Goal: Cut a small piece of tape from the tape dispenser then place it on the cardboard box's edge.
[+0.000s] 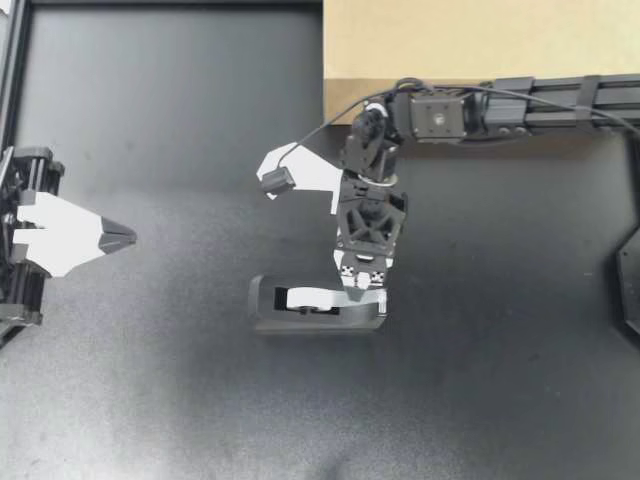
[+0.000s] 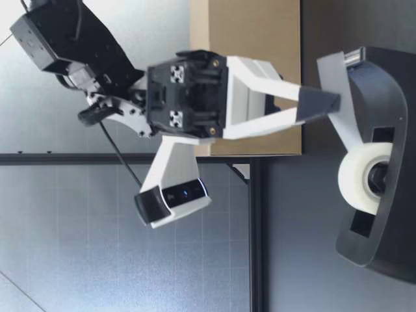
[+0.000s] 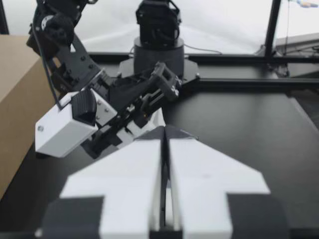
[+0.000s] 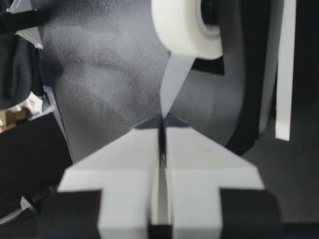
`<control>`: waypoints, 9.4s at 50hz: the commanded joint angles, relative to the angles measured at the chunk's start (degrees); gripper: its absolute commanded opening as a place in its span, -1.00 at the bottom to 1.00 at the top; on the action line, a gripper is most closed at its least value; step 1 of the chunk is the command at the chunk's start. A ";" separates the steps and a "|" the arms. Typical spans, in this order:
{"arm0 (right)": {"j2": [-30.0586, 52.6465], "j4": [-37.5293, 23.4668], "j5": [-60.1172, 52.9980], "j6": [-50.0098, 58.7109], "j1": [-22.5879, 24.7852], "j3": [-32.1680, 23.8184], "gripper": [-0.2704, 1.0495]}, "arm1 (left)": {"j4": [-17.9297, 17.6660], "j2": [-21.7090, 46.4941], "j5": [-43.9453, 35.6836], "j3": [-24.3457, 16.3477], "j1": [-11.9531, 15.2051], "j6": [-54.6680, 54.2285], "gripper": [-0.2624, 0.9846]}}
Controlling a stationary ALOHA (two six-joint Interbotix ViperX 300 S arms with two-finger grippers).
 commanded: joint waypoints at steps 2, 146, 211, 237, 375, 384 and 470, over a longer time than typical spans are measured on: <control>-3.52 0.09 0.53 0.00 -0.09 0.88 -0.69 | -0.09 0.35 -0.26 -0.88 0.00 0.00 -0.77; -26.81 -24.79 -32.08 5.45 8.70 3.43 -0.72 | -6.59 39.73 -17.40 -21.80 0.00 0.00 0.01; -25.49 -24.79 -29.71 5.54 9.32 1.85 -0.72 | -8.00 41.22 -17.84 -22.32 0.26 0.53 -0.08; -25.40 -24.70 -29.71 5.98 9.32 1.76 -0.70 | -8.00 41.22 -17.84 -22.24 0.18 0.79 -0.80; -17.67 -27.60 -80.42 6.15 -9.67 21.88 -0.74 | -28.83 62.93 -18.11 -35.42 20.65 -40.52 -0.80; -15.56 -28.30 -78.57 6.15 -10.63 19.86 -0.74 | -28.92 62.93 -18.11 -35.24 20.65 -40.52 -0.80; -42.80 -26.28 -79.28 10.90 11.07 33.31 -0.74 | -21.45 39.90 -8.09 -24.61 3.96 12.04 -0.10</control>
